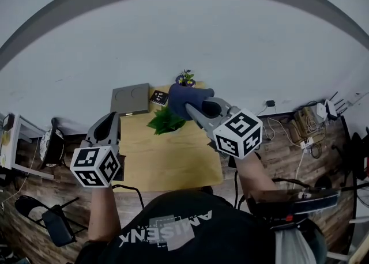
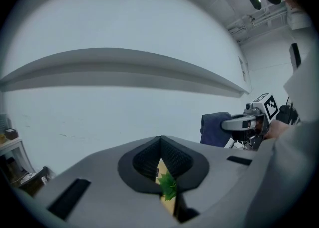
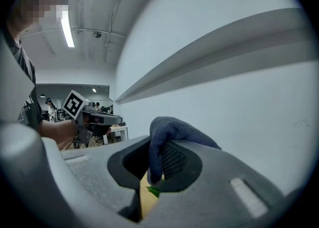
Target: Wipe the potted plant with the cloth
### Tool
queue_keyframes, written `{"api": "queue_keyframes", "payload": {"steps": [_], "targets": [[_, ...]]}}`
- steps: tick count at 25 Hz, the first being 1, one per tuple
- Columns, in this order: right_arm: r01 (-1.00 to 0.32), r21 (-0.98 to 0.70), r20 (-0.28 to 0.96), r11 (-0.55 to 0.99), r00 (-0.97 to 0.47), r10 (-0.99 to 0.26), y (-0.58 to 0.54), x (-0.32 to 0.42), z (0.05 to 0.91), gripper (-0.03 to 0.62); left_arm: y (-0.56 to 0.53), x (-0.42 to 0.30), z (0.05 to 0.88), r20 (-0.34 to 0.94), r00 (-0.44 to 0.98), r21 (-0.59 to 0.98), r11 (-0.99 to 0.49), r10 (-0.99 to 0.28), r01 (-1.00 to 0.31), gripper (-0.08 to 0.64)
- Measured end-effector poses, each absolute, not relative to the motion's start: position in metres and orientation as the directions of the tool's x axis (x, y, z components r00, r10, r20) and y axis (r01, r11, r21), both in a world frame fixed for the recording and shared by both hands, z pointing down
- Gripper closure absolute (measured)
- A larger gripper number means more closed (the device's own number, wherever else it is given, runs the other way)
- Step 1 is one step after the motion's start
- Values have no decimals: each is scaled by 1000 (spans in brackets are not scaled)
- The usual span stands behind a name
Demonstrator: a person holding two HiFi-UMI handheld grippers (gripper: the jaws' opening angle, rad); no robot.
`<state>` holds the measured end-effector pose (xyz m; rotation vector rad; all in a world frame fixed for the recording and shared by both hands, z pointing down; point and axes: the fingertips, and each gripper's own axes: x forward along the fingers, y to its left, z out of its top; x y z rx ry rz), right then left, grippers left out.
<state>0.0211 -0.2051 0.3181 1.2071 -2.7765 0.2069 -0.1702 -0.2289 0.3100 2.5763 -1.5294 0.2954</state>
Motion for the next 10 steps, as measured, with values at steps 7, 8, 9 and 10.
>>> {"api": "queue_keyframes", "payload": {"steps": [7,8,9,10], "targets": [[-736,-88,150,671,-676,-722,-206,27,321,565,-231,-170,305,199,453,53,-452,-869,-891,558],[-735,-90,151,672,-677,-721,-205,28,321,565,-230,-167,304,194,461,48,-461,-866,-886,558],[-735,-92,150,672,-677,-720,-205,28,321,565,-228,-164,303,188,469,44,-470,-863,-882,558],[-734,-94,150,672,-678,-720,-204,29,321,565,-227,-162,302,182,477,41,-478,-860,-878,558]]}}
